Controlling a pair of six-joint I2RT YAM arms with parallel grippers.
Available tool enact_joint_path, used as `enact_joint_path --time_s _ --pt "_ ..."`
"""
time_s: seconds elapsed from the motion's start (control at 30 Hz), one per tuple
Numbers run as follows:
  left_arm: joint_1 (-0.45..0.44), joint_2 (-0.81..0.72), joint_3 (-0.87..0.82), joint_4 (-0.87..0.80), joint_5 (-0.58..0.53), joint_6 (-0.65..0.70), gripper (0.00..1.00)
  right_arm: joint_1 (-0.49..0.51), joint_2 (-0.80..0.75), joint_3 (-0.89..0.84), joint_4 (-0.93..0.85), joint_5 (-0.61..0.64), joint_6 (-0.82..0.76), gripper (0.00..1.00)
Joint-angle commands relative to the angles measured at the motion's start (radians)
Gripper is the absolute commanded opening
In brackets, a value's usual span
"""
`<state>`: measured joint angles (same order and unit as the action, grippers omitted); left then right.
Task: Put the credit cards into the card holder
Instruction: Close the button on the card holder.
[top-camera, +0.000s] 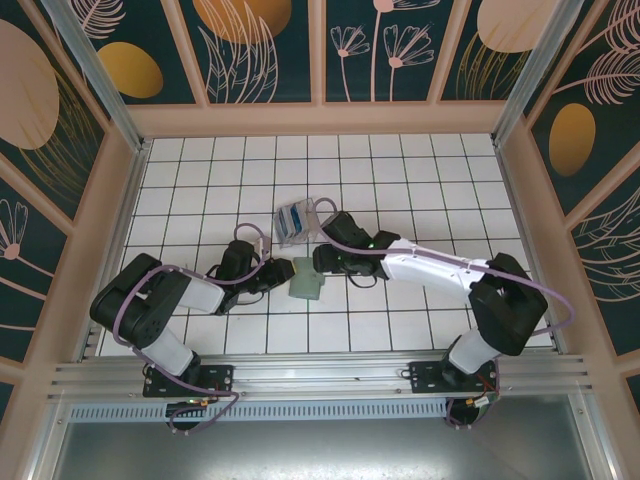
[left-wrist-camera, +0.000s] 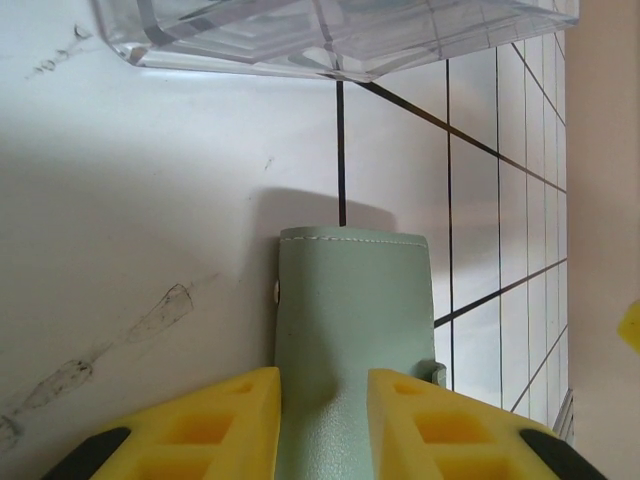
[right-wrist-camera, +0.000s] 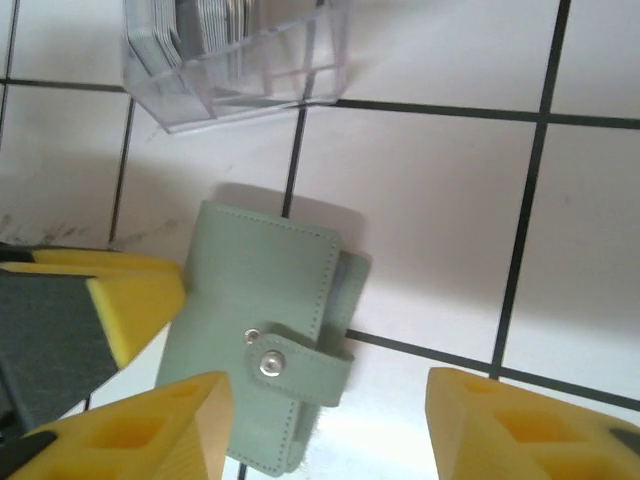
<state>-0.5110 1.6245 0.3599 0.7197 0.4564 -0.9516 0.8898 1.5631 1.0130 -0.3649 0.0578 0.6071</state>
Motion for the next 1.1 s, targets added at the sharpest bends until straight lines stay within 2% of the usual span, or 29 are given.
enact_joint_path --time_s 0.0,0.2,0.37,0.77,0.97,1.07 --pt "-0.034 0.049 -0.018 -0.173 0.067 0.017 0.3 0.05 0.053 0.047 -0.1 -0.047 0.009 0.51" --pt "-0.036 0.05 -0.018 -0.176 0.068 0.028 0.3 0.086 0.153 0.107 -0.112 -0.02 -0.021 0.45" --pt "-0.037 0.053 -0.03 -0.157 0.07 0.02 0.29 0.09 0.22 0.149 -0.128 0.02 -0.047 0.43" --pt "-0.037 0.06 -0.038 -0.141 0.067 0.016 0.28 0.1 0.291 0.2 -0.139 0.06 -0.066 0.4" --pt "-0.037 0.061 -0.041 -0.136 0.067 0.013 0.28 0.102 0.292 0.195 -0.155 0.095 -0.06 0.27" --pt "-0.035 0.059 -0.041 -0.138 0.067 0.012 0.28 0.102 0.271 0.184 -0.146 0.087 -0.055 0.25"
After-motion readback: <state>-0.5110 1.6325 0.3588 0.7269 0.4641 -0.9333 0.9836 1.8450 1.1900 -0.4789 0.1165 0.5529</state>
